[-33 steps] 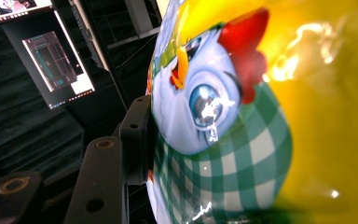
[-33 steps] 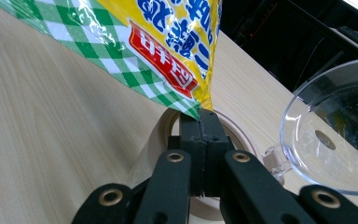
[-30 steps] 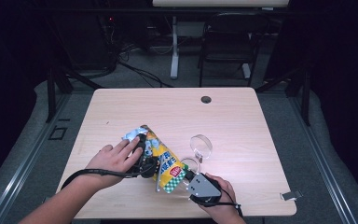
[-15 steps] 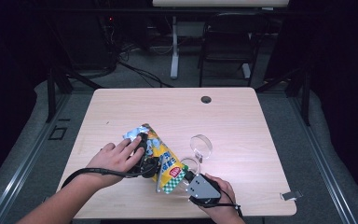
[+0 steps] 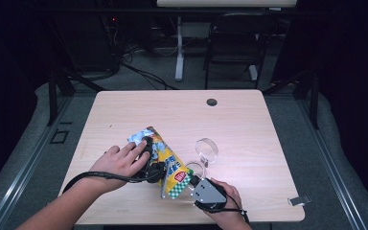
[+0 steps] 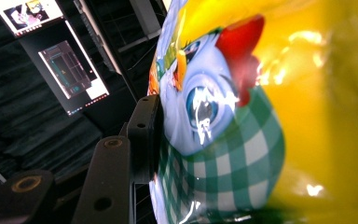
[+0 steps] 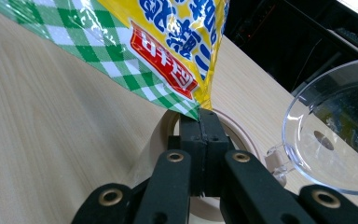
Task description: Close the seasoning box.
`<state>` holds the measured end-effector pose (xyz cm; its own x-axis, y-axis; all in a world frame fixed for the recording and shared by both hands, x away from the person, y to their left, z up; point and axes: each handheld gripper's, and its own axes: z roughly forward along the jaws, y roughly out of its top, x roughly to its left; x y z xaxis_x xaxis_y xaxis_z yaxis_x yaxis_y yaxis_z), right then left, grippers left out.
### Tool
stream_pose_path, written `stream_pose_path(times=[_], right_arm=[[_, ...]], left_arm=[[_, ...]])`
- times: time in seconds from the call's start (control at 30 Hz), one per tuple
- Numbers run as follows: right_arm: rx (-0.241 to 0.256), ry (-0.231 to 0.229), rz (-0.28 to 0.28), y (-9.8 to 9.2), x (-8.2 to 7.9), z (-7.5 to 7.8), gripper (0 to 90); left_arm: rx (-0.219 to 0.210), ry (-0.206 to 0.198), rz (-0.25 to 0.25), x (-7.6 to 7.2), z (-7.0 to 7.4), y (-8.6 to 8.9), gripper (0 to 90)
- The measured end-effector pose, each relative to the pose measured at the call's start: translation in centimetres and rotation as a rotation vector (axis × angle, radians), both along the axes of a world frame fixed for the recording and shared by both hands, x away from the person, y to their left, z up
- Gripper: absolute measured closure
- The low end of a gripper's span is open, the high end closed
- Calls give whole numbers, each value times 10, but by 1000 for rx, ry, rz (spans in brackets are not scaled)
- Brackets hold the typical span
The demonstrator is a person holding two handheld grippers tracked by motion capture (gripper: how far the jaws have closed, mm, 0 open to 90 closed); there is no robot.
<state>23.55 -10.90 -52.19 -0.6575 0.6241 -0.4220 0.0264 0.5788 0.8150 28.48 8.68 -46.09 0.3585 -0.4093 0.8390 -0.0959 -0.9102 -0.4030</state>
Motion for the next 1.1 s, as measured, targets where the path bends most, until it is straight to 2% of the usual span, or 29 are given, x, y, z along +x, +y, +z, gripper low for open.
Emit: stream_pose_path(times=[0.1,0.2,0.23,0.53,1.1], right_arm=[[0,6,-4,0,0,-1,900],[-3,6,-6,0,1,-1,900],[-4,6,-6,0,1,-1,900],[-4,12,-12,-1,2,-2,900],[-7,15,-20,-2,4,-4,900]], left_arm=[[11,5,1,-1,2,-1,574],[23,-12,-8,-2,2,-2,575],[26,-4,-5,-2,3,-2,576],[40,-21,-12,-1,3,-6,576],[61,-26,-21,-2,3,-8,581]])
